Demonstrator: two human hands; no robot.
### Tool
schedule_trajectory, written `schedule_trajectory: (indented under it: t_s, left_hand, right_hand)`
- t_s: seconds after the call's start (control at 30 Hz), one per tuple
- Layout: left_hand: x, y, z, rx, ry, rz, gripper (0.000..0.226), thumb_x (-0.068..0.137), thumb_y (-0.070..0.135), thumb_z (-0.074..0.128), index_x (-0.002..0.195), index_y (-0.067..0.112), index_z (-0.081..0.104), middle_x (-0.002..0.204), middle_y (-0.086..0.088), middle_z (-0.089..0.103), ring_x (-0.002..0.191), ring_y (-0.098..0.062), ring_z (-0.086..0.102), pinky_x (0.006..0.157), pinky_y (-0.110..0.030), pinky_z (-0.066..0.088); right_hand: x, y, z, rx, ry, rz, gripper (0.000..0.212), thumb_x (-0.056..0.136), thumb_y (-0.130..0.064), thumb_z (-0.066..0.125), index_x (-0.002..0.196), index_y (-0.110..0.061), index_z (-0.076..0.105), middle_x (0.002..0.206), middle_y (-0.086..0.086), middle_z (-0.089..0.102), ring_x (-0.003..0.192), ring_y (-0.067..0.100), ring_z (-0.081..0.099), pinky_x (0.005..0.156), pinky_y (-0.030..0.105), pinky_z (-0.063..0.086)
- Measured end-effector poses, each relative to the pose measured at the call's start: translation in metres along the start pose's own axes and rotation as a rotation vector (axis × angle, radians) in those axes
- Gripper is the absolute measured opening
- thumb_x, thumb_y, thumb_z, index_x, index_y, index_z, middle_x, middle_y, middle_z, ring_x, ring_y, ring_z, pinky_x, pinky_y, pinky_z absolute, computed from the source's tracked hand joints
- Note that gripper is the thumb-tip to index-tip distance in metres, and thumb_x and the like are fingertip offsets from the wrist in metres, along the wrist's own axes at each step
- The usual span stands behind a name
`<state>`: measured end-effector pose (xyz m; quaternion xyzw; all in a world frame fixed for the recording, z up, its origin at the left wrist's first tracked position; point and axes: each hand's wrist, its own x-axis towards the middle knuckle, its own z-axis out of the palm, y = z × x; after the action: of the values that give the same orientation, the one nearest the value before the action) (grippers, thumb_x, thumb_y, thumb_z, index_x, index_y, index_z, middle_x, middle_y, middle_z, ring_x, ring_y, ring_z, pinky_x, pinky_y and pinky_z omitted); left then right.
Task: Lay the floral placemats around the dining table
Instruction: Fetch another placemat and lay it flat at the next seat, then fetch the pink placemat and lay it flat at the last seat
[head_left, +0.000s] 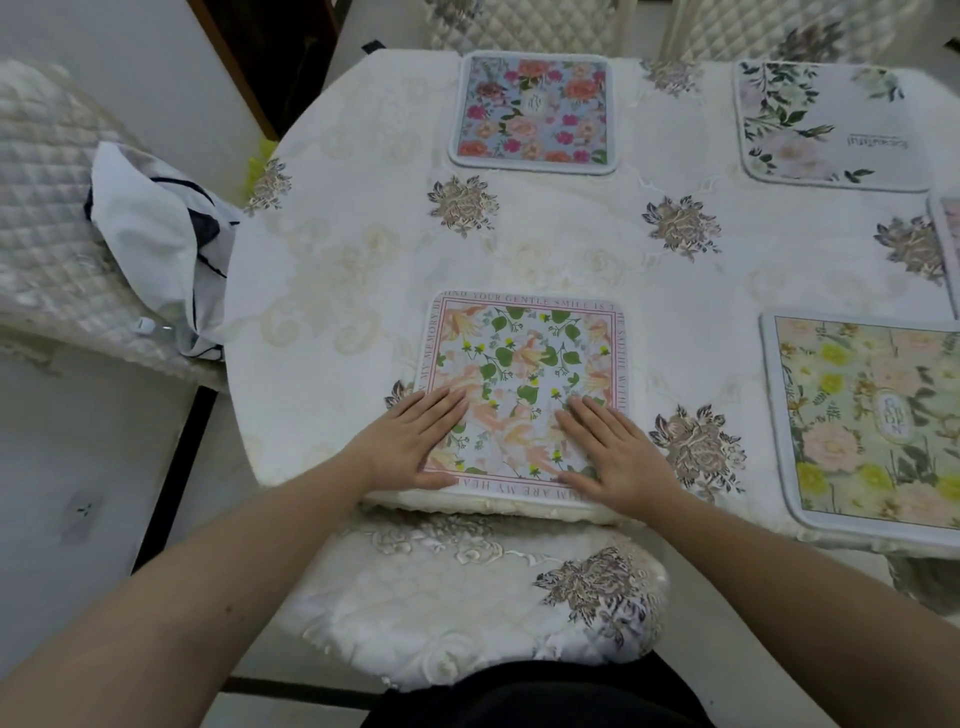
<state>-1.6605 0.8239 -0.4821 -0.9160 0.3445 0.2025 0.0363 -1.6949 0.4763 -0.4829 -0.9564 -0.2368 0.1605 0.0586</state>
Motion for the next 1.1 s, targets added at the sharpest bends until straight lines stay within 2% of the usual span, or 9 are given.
schedule_trajectory:
  t_s: [0.1,0.2,0.3,0.37,0.43,0.53,0.73,0.9,1.1]
  left_hand:
    - [-0.004,0.003,-0.004,0.021,-0.009,-0.039,0.098,0.08,0.087,-0.004,0.152,0.024,-0.027,0.163,0.004,-0.026,0.152,-0.016,-0.016,0.121,-0.036,-0.013]
    - [-0.008,0.011,-0.011,0.016,-0.083,-0.116,0.107,0.066,0.089,-0.019,0.15,0.022,-0.027,0.16,0.002,-0.026,0.152,-0.019,-0.014,0.12,-0.035,-0.01]
    - [-0.013,0.012,-0.023,-0.089,-0.195,-0.192,0.092,0.092,0.073,0.02,0.156,0.015,-0.013,0.162,0.0,-0.022,0.153,-0.018,-0.011,0.122,-0.032,0.0]
    - [-0.018,0.009,-0.035,-0.197,-0.254,-0.266,0.084,0.099,0.062,0.033,0.158,0.014,-0.001,0.166,0.002,-0.011,0.153,-0.016,0.0,0.123,-0.036,0.014]
    - [-0.02,0.007,-0.049,-0.221,-0.258,-0.309,0.073,0.101,0.058,0.034,0.156,0.012,0.022,0.166,-0.001,0.011,0.149,-0.02,0.025,0.116,-0.039,0.033]
    - [-0.019,0.013,-0.067,-0.251,-0.059,-0.334,0.046,0.103,0.045,0.035,0.126,0.013,0.059,0.131,-0.004,0.057,0.116,-0.024,0.058,0.092,-0.039,0.049]
    - [-0.009,0.044,-0.097,-0.189,0.046,-0.34,0.06,0.1,0.06,0.025,0.143,0.025,0.048,0.141,0.002,0.056,0.125,-0.019,0.055,0.102,-0.039,0.039]
    - [0.001,0.091,-0.117,-0.131,0.078,-0.25,0.086,0.086,0.077,0.001,0.146,0.032,0.044,0.146,0.009,0.052,0.136,-0.013,0.044,0.116,-0.044,0.024]
    - [0.022,0.138,-0.142,-0.202,0.157,-0.165,0.113,0.071,0.081,-0.025,0.144,0.034,0.046,0.147,0.011,0.05,0.139,-0.013,0.038,0.119,-0.045,0.016]
  right_hand:
    - [-0.011,0.006,0.0,-0.035,-0.021,0.073,0.076,0.097,-0.069,0.011,0.157,-0.024,0.002,0.165,0.0,-0.001,0.151,0.013,-0.006,0.122,0.041,0.009]
    - [-0.017,0.006,0.0,-0.019,-0.031,0.143,0.073,0.097,-0.068,0.006,0.156,-0.026,-0.002,0.165,-0.001,-0.004,0.151,0.013,-0.007,0.123,0.042,0.012]
    - [-0.019,0.001,-0.008,0.013,-0.038,0.183,0.07,0.098,-0.063,0.013,0.156,-0.025,0.0,0.164,-0.002,-0.002,0.151,0.015,0.001,0.123,0.041,0.015]
    - [-0.019,-0.003,-0.018,0.017,-0.081,0.232,0.068,0.1,-0.054,0.026,0.157,-0.024,0.004,0.165,-0.001,0.0,0.151,0.016,0.007,0.123,0.038,0.013]
    - [-0.018,-0.01,-0.033,0.036,-0.131,0.302,0.065,0.101,-0.047,0.034,0.157,-0.025,0.008,0.165,0.002,0.009,0.15,0.019,0.017,0.12,0.039,0.018]
    - [-0.026,-0.02,-0.05,0.111,-0.144,0.392,0.067,0.102,-0.048,0.032,0.157,-0.027,0.003,0.161,0.003,0.025,0.143,0.025,0.034,0.115,0.044,0.028]
    - [-0.066,-0.031,-0.071,0.098,-0.091,0.588,0.069,0.101,-0.053,0.03,0.155,-0.014,0.017,0.156,0.008,0.036,0.143,0.023,0.033,0.119,0.043,0.021]
    - [-0.103,-0.032,-0.075,0.113,-0.059,0.713,0.064,0.1,-0.054,0.029,0.153,-0.019,0.026,0.154,0.004,0.04,0.142,0.021,0.033,0.116,0.041,0.022]
    - [-0.149,-0.021,-0.084,0.151,0.023,0.806,0.062,0.099,-0.056,0.028,0.151,-0.022,0.031,0.15,0.002,0.045,0.138,0.021,0.039,0.114,0.04,0.024]
